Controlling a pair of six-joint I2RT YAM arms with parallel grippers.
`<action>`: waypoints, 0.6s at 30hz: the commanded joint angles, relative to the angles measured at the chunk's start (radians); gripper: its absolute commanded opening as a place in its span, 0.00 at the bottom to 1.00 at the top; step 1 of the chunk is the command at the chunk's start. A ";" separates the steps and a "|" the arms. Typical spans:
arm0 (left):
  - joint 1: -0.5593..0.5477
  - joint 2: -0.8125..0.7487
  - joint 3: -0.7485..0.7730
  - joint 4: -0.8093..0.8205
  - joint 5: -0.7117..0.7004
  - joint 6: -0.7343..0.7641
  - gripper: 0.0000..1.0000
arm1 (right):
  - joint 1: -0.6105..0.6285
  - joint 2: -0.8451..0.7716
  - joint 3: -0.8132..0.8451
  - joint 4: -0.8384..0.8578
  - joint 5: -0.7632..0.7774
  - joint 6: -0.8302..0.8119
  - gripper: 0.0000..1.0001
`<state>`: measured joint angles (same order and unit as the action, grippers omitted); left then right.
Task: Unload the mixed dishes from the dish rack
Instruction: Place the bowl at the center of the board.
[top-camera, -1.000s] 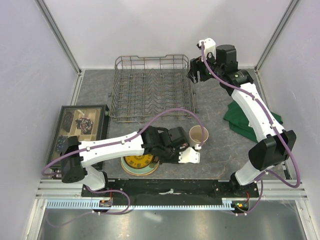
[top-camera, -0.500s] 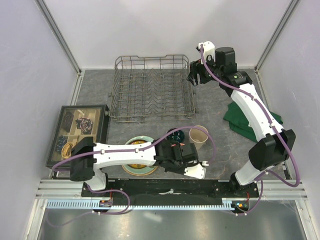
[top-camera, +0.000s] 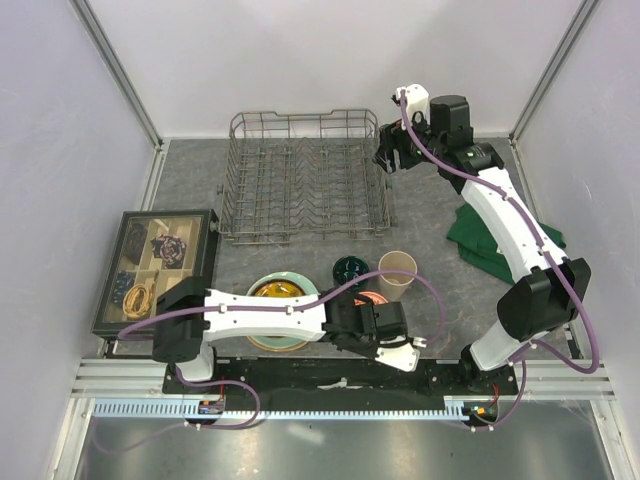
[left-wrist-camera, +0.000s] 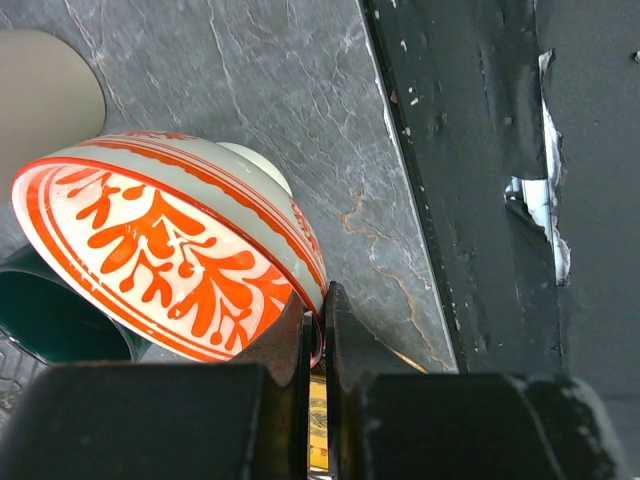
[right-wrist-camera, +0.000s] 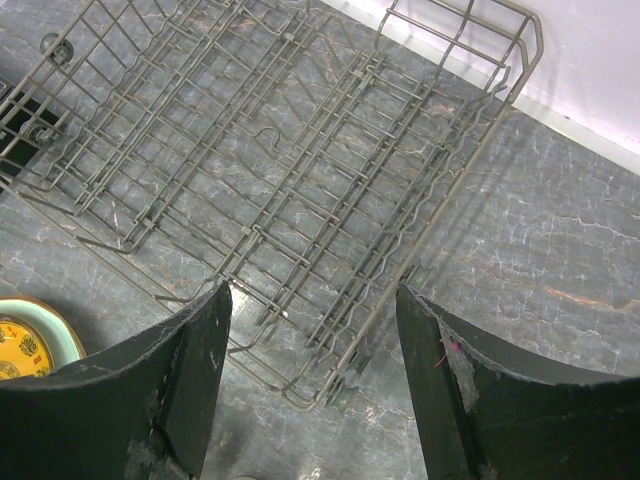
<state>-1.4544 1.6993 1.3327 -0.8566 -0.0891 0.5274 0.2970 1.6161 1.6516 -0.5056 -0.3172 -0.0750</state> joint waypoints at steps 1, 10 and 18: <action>-0.017 0.022 0.063 0.060 -0.043 0.057 0.01 | -0.006 -0.022 -0.009 0.024 -0.023 0.004 0.74; -0.026 0.080 0.066 0.093 -0.081 0.105 0.01 | -0.006 -0.025 -0.015 0.026 -0.034 0.006 0.74; -0.027 0.117 0.062 0.116 -0.104 0.132 0.01 | -0.009 -0.028 -0.019 0.029 -0.045 0.011 0.74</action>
<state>-1.4727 1.8114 1.3533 -0.7986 -0.1535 0.6033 0.2958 1.6161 1.6348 -0.5049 -0.3435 -0.0715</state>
